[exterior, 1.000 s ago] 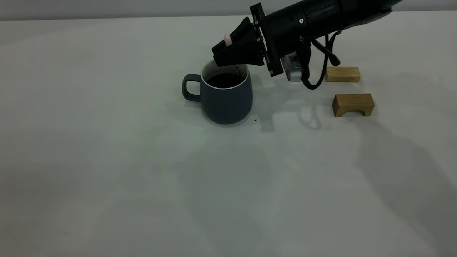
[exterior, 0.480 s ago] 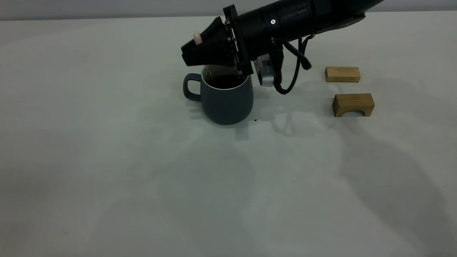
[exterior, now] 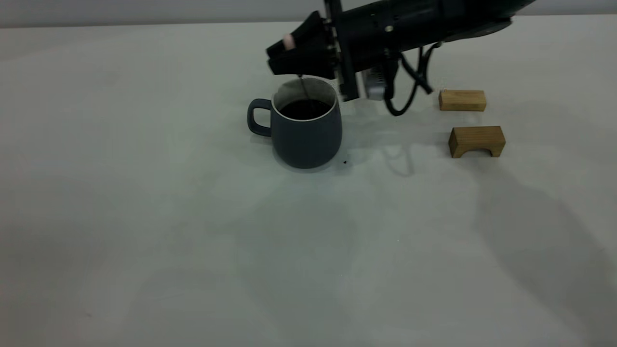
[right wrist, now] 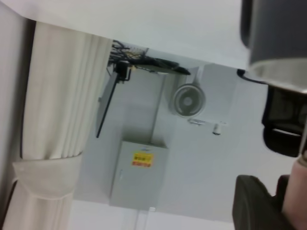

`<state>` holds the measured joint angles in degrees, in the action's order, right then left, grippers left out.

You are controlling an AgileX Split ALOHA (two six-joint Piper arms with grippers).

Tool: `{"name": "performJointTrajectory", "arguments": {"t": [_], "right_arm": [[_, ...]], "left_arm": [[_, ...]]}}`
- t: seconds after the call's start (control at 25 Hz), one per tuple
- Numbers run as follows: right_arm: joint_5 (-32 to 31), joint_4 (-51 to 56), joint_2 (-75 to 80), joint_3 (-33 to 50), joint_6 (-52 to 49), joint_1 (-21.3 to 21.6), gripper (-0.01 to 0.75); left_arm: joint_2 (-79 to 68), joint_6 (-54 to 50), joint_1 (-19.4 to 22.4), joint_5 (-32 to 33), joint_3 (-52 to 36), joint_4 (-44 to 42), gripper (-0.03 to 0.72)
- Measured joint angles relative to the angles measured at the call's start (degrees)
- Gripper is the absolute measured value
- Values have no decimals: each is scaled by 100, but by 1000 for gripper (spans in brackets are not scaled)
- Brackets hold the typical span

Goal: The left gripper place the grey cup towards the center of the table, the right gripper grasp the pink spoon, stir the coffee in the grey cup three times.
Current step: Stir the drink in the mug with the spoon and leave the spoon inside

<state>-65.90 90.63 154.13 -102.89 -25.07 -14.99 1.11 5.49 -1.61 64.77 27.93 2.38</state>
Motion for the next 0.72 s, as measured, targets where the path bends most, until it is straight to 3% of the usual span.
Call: {"name": "performJointTrajectory", "arguments": {"t": [0.24,0.56,0.64,0.72], "right_arm": [[-102,-712,-6,0,4,167,105],[-115,-812,-22,0,23,115,115],[-107,-845,-22,0,18,102,156],[-94,-989,-22,0,18,83,249]], "left_arm": [[0,0,0,0,0,0,519],[0,0,0,0,0,0,519],[0,0,0,0,0,0,519],[0,0,0,0,0,0,519]]}}
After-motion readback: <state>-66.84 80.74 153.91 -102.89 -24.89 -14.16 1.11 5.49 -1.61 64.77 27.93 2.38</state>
